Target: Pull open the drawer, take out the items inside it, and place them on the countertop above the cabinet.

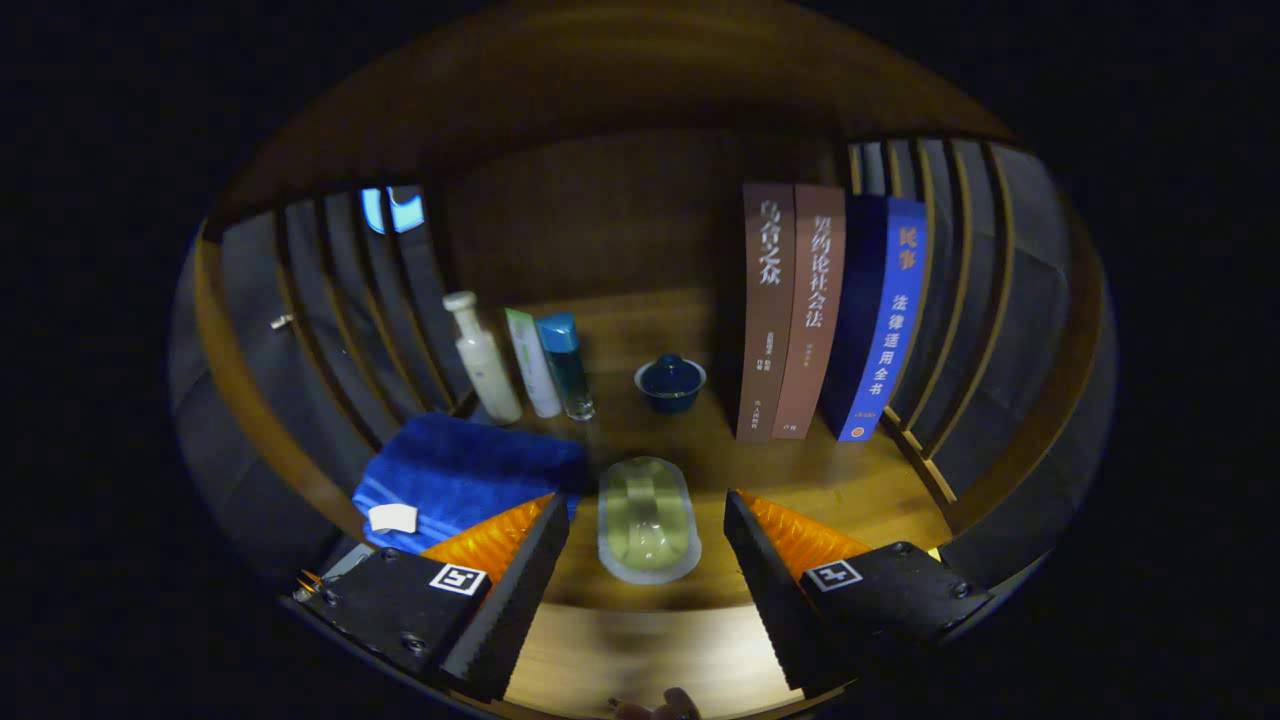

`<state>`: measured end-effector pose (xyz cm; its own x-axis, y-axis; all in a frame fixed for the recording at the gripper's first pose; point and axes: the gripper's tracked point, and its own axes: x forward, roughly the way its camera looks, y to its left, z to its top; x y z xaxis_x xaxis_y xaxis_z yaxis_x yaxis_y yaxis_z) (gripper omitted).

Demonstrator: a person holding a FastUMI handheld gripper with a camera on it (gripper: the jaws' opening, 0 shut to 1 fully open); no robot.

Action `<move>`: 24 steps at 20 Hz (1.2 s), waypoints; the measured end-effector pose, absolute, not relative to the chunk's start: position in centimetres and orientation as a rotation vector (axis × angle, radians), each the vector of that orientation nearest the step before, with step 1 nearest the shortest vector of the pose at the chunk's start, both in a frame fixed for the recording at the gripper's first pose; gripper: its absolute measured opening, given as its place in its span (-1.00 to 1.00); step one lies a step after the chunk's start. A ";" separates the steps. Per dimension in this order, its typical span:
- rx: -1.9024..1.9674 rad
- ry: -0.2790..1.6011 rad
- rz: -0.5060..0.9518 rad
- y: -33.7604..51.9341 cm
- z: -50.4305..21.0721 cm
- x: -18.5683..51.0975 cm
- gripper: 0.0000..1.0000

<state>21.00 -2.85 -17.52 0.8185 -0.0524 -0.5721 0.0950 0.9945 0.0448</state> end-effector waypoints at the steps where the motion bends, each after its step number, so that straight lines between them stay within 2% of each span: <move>1: 0.062 0.553 -0.070 -2.5 -16.3 19.6 1.00; 4: 0.042 0.407 -0.043 -1.0 -13.5 14.0 1.00; 8: 0.046 0.326 -0.023 0.3 -13.5 5.9 0.99; 16: 0.109 0.345 -0.086 -1.4 -22.4 -6.7 0.99; 19: 0.143 0.395 -0.114 -1.9 -26.7 -8.5 0.99; 24: 0.161 0.480 -0.133 -2.2 -30.5 -7.7 1.00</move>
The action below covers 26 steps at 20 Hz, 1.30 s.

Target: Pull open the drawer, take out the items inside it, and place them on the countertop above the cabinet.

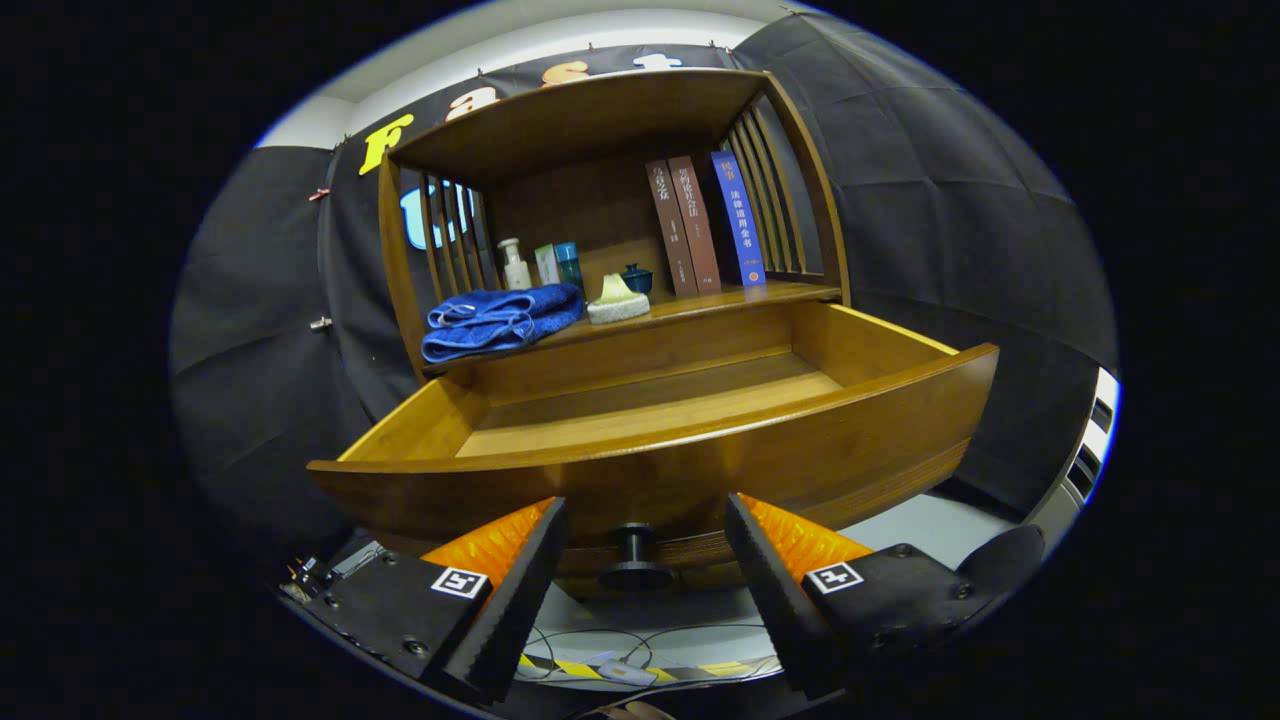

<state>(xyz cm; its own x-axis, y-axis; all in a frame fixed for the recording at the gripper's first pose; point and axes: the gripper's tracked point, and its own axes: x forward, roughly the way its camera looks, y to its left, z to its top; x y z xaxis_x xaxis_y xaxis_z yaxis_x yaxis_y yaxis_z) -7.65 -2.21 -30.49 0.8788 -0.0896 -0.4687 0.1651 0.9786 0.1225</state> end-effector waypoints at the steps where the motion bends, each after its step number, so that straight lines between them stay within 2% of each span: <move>1: 0.152 0.487 -0.121 -1.8 -30.7 -7.6 1.00; 9: 0.101 0.472 -0.123 -2.0 -30.5 -5.1 0.99; 26: 0.061 0.468 -0.131 -3.6 -33.3 12.1 0.99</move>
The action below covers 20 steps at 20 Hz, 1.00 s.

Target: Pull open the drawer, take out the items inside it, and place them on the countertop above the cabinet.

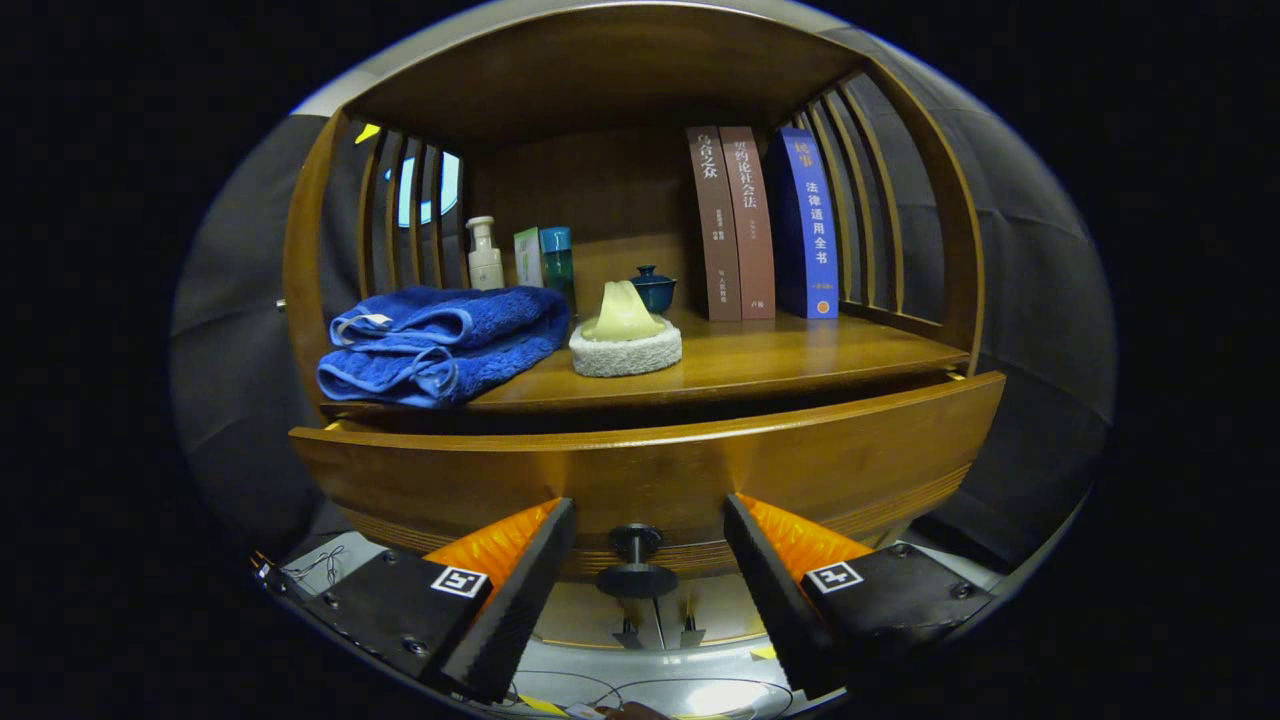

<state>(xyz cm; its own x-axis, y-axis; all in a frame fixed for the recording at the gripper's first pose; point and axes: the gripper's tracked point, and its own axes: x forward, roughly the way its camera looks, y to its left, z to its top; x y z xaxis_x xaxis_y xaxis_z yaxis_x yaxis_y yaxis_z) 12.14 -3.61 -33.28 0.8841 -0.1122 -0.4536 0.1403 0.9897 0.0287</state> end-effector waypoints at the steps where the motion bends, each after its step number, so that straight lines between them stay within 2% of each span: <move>1: 0.059 0.468 -0.131 -3.7 -33.4 12.8 0.99; 13: 0.047 0.484 -0.129 -3.9 -34.1 13.4 0.99; 20: 0.058 0.456 -0.137 -4.3 -31.5 11.9 1.00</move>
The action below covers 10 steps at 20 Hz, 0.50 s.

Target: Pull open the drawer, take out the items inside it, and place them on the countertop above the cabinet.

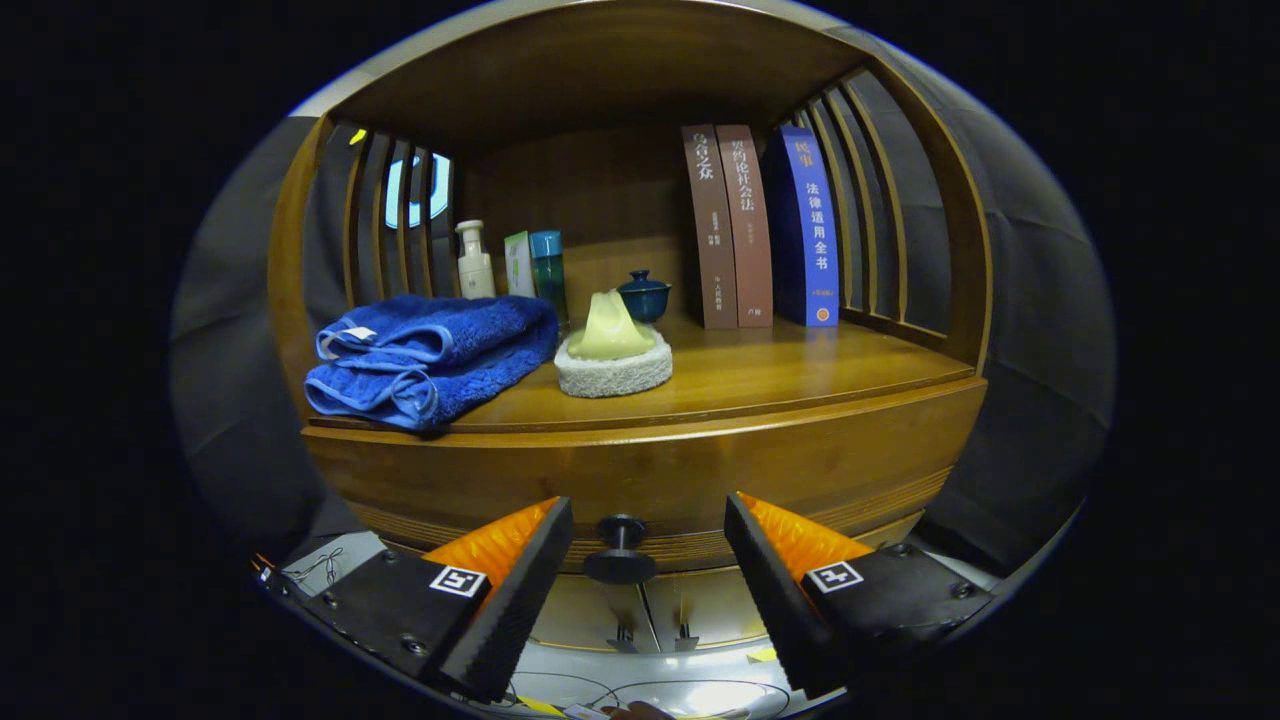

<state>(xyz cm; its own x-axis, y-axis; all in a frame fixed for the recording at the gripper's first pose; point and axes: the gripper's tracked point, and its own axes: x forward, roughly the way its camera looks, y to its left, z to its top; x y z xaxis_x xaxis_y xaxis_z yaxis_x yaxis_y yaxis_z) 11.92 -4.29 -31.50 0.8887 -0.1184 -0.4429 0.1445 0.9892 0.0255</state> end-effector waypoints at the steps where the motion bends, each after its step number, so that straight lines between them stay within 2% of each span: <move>1: 0.057 0.446 -0.133 -4.2 -30.7 11.7 1.00; 10: 0.026 0.298 -0.100 -3.3 -18.2 10.3 1.00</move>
